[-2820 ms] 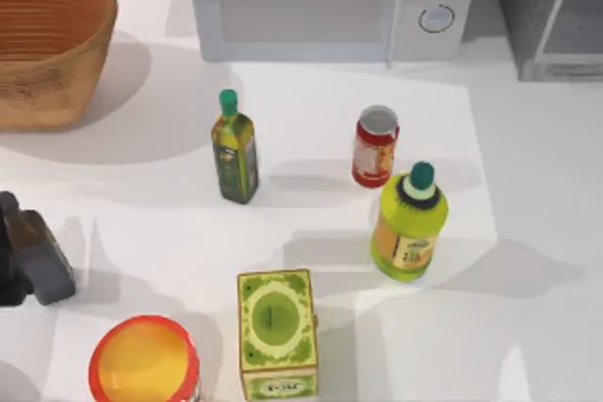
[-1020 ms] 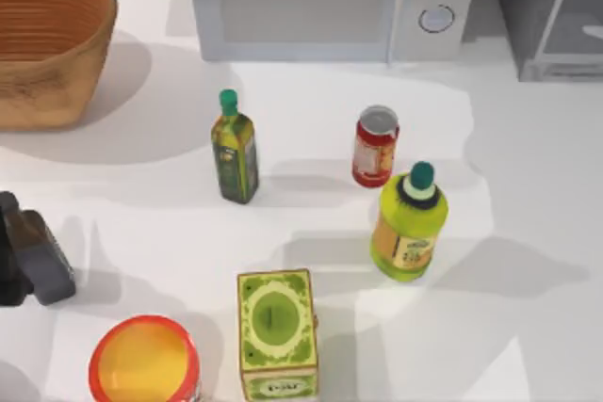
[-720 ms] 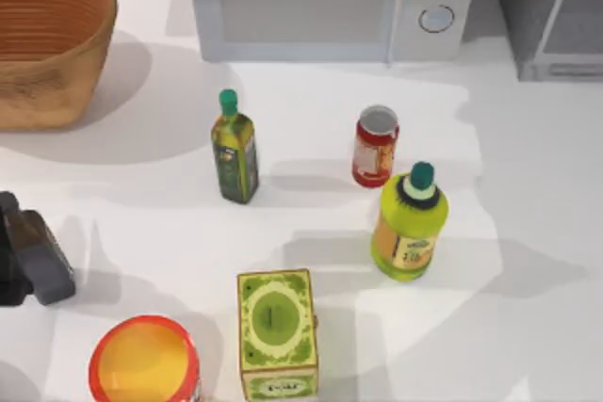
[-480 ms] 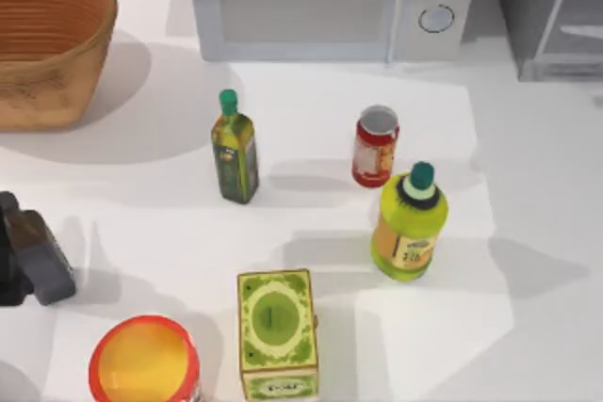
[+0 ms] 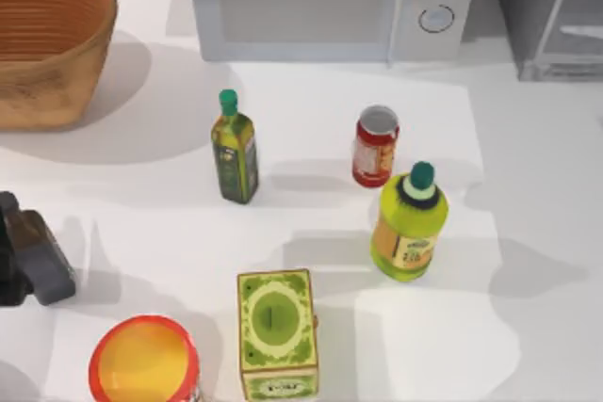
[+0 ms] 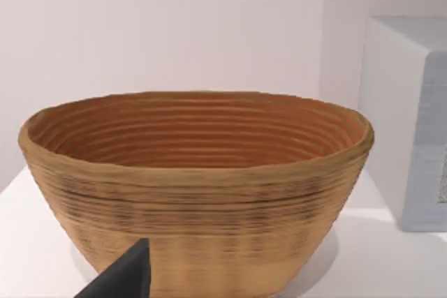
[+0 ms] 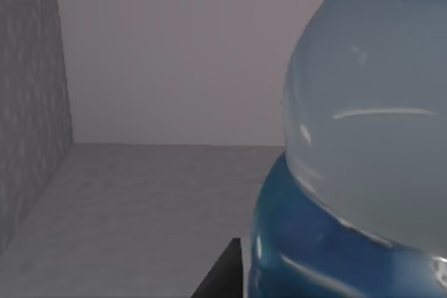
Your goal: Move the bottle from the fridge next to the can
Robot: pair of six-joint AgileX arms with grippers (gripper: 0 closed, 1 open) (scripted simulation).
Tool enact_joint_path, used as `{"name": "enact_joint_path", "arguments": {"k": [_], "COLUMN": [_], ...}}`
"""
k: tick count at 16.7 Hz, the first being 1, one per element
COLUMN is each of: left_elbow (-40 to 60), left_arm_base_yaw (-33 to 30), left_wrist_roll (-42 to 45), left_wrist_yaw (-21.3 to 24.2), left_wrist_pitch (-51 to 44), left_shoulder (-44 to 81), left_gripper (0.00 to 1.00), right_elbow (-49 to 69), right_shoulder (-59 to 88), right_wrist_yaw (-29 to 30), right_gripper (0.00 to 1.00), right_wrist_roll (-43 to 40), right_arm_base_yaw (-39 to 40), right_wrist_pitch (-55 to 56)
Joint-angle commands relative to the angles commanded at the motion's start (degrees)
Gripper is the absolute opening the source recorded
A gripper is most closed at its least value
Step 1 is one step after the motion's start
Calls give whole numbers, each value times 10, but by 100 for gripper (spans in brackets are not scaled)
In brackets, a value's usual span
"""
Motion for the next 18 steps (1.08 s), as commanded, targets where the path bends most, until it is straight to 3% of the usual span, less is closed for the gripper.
{"name": "enact_joint_path", "arguments": {"k": [5, 14, 18], "left_elbow": [0, 0, 0], "left_arm_base_yaw": [0, 0, 0], "left_wrist_roll": [0, 0, 0], "left_wrist_yaw": [0, 0, 0], "left_wrist_pitch": [0, 0, 0], "left_shoulder": [0, 0, 0], "left_gripper": [100, 100, 100], "right_elbow": [-10, -102, -124], "right_shoulder": [25, 112, 120], "right_wrist_yaw": [40, 344, 395], "right_gripper": [0, 0, 0], "right_wrist_roll": [1, 0, 0], "right_arm_base_yaw": [42, 354, 405], "right_wrist_pitch": [31, 214, 248]}}
